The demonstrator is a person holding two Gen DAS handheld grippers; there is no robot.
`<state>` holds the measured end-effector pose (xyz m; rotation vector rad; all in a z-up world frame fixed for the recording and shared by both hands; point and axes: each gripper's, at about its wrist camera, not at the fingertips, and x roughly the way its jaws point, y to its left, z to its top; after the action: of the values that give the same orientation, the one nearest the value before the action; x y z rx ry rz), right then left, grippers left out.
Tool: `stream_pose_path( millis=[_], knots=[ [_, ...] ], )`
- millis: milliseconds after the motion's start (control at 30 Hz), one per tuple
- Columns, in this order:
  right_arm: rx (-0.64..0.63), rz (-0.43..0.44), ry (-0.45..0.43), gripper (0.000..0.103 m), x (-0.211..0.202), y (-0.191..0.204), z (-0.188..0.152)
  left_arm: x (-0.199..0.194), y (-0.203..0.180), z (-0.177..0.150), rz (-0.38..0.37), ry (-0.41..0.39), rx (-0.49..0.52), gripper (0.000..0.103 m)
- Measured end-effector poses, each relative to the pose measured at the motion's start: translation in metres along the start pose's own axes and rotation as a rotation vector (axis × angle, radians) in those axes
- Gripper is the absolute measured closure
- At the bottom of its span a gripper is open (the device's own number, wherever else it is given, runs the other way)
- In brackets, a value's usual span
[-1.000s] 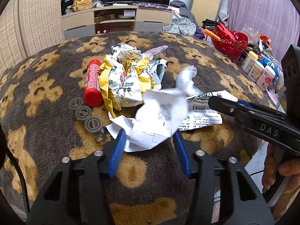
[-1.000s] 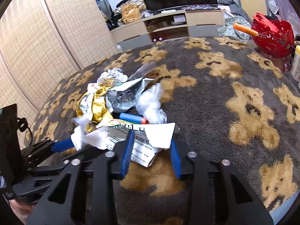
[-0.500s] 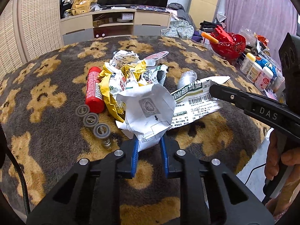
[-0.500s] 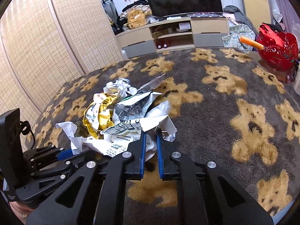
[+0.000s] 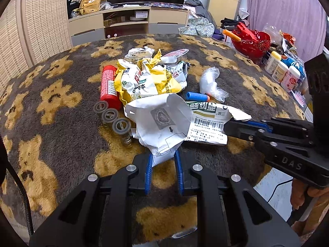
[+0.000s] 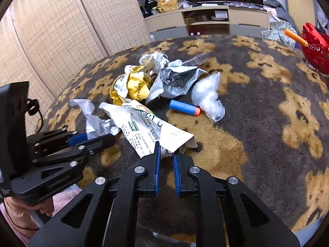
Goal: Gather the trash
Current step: 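Grasp the white paper wrapper with the left gripper while the right grasps the white-green tube box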
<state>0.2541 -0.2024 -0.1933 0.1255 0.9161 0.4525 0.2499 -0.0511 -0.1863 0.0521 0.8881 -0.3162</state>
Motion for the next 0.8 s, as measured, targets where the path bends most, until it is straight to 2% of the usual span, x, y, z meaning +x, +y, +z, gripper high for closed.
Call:
stream_pose_path(
  millis=[100,167,233,400,500,567,700,733,800],
  knots=[
    [-0.001,-0.015,0.003,0.089,0.005,0.002,-0.001,-0.001,0.001,-0.002,0.003,0.005,0.006,0.085],
    [-0.003,-0.041,0.002,0.082,0.007,0.002,-0.002,0.000,0.002,-0.003,0.004,0.009,0.003,0.085],
    [0.006,-0.054,-0.004,0.070,0.004,0.000,-0.004,0.001,0.003,-0.003,0.004,0.010,0.001,0.085],
    [-0.002,-0.087,-0.028,0.067,-0.006,-0.006,-0.005,0.000,0.002,-0.003,0.004,0.010,0.006,0.085],
    [-0.049,-0.117,-0.032,0.044,-0.002,-0.003,0.001,0.000,0.002,-0.003,0.002,0.011,0.003,0.085],
    [-0.073,-0.120,-0.033,0.038,0.002,-0.001,0.005,0.001,0.001,-0.003,0.003,0.014,0.005,0.085],
    [-0.110,-0.083,-0.027,0.038,0.015,0.003,0.012,0.002,0.005,-0.002,0.003,0.018,-0.003,0.085],
    [-0.112,-0.068,-0.019,0.043,0.020,0.004,0.013,0.002,0.006,-0.002,0.004,0.019,-0.005,0.085],
    [-0.116,-0.040,0.000,0.061,0.026,0.007,0.013,0.001,0.008,-0.003,0.008,0.018,-0.008,0.085]
  ],
)
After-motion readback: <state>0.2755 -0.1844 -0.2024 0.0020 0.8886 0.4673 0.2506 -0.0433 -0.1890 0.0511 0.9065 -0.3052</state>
